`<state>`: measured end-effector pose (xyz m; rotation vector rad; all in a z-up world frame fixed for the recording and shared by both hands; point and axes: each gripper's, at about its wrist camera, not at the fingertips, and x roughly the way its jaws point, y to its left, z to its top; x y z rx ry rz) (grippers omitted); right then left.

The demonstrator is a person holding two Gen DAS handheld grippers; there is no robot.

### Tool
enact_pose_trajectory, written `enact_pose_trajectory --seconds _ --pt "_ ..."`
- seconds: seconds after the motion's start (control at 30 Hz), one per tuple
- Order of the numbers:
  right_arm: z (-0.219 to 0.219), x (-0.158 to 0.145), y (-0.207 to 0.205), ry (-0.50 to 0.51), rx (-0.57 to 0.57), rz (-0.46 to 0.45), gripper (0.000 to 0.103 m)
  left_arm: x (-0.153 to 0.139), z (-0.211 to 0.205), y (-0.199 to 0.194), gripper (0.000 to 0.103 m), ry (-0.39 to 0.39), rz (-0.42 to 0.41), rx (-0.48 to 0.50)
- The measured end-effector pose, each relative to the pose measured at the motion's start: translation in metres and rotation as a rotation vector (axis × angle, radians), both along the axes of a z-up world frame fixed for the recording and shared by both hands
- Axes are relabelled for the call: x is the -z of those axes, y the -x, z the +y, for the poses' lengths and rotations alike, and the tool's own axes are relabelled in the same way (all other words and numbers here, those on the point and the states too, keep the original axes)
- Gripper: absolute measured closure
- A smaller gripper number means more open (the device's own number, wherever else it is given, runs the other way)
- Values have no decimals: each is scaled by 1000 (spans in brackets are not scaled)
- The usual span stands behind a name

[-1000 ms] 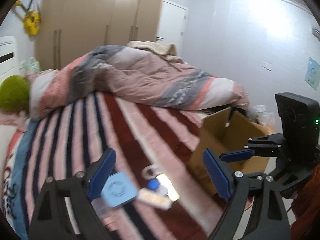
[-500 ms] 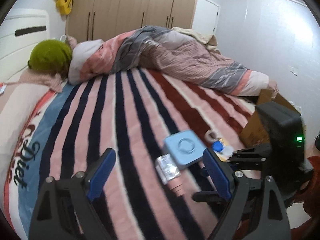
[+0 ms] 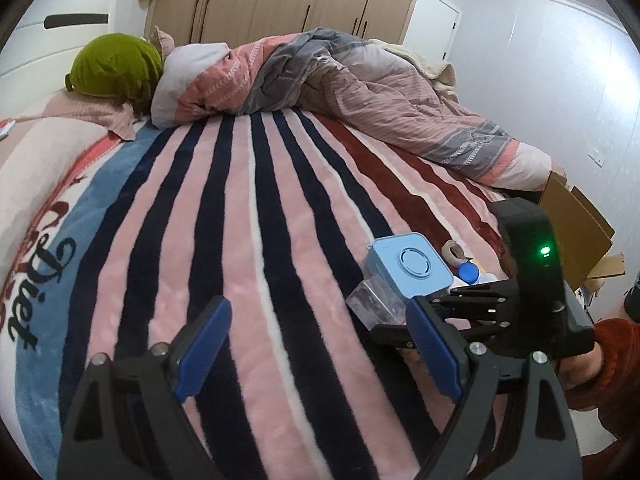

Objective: Organize rigid objects
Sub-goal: 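Grasp the clear spray bottle with the right gripper, then lower the spray bottle into the cardboard box and open the right gripper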

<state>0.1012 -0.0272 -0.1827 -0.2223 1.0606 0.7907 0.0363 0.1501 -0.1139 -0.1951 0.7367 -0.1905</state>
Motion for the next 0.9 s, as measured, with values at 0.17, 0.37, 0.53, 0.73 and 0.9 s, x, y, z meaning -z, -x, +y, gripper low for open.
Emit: enact_pose_trajectory --seconds 0.17,0.37,0.53,0.73,0.9 --pt "-14 -22 11 -52 -44 -6 81 -5 -11 -4 16 77 -3 69" --pt "-26 -58 37 -78 -113 -87 81 -20 -37 -7 16 184 -3 177" --pt "-43 -88 60 -121 -155 -161 81 -44 -70 -8 30 200 -23 262" --pt "-83 -129 77 -153 -151 -274 81 -78 -113 -12 45 164 -61 317" --pt "-131 -157 82 -165 -99 -342 81 -111 -171 -20 45 121 -107 396"
